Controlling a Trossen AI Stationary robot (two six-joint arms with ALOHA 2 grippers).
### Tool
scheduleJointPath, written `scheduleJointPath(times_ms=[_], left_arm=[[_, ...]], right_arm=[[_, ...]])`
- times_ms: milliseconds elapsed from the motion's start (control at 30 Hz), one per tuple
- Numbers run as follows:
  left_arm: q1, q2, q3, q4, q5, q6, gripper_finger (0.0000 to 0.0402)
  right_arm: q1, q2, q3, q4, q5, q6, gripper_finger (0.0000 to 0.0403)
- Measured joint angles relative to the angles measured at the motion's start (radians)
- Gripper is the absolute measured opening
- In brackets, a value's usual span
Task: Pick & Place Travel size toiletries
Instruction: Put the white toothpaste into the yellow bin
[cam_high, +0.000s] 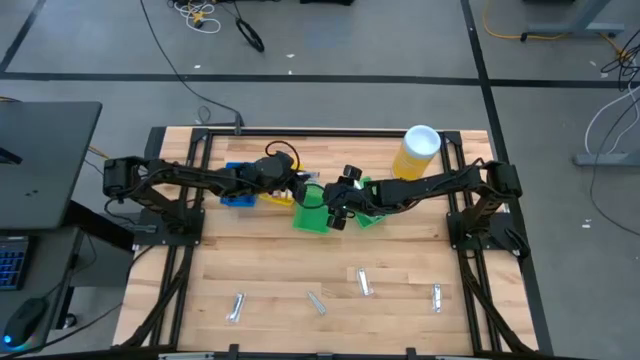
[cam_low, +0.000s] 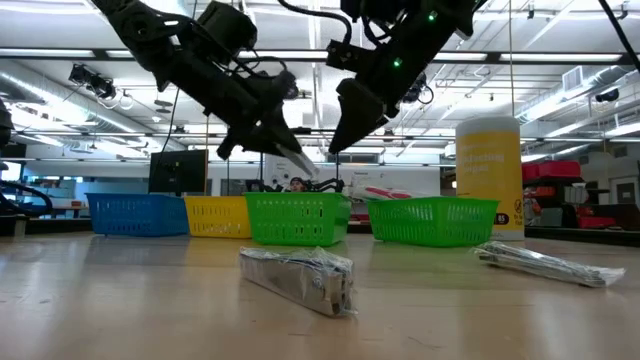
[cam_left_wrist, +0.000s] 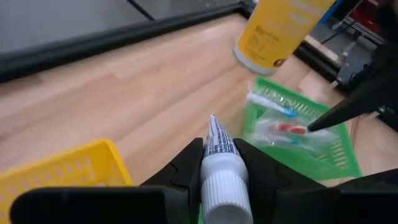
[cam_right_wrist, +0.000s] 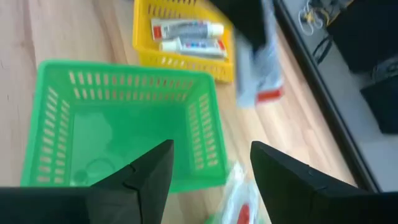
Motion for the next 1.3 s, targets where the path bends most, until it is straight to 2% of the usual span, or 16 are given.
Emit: scheduleJointPath(times_ms=[167, 233, 367, 500, 667, 900, 967, 1133, 1300], left_arm=[[0.042, -0.072, 0.0, -0.066, -0.041, 0.091, 0.0092], [0.051, -0.11, 0.001, -0.123, -0.049, 0.179, 0.0089], [0.044, -0.176, 0.002, -0.301, -0.109, 0.254, 0.0085], [0.044, -0.18, -0.005, -0.491, -0.155, 0.308, 0.0092], [0.035, -0.114, -0.062, -0.435, -0.166, 0.388, 0.0096], [0.031, -0.066, -0.062, -0.333, -0.336, 0.478, 0.0097], [0.032, -0.066, -0.061, -0.326, -0.314, 0.51, 0.0097], [0.032, -0.066, -0.061, -0.338, -0.182, 0.529, 0.0098], [0.034, -0.066, -0.061, -0.338, -0.22, 0.552, 0.0101]], right_arm=[[0.0, 0.0, 0.0, -0.032, 0.0, 0.049, 0.0225], [0.0, 0.0, 0.0, -0.04, -0.001, 0.056, 0.0225], [0.0, 0.0, 0.0, -0.037, 0.0, 0.056, 0.0225], [0.0, 0.0, 0.0, -0.035, 0.0, 0.067, 0.0225], [0.0, 0.0, 0.0, -0.013, -0.006, 0.09, 0.0225], [0.0, 0.0, 0.0, 0.035, -0.158, 0.091, 0.0225], [0.003, 0.0, 0.0, 0.04, -0.164, 0.092, 0.0225], [0.003, 0.0, 0.0, 0.04, -0.164, 0.121, 0.0225], [0.005, 0.0, 0.0, 0.04, -0.164, 0.128, 0.0225]])
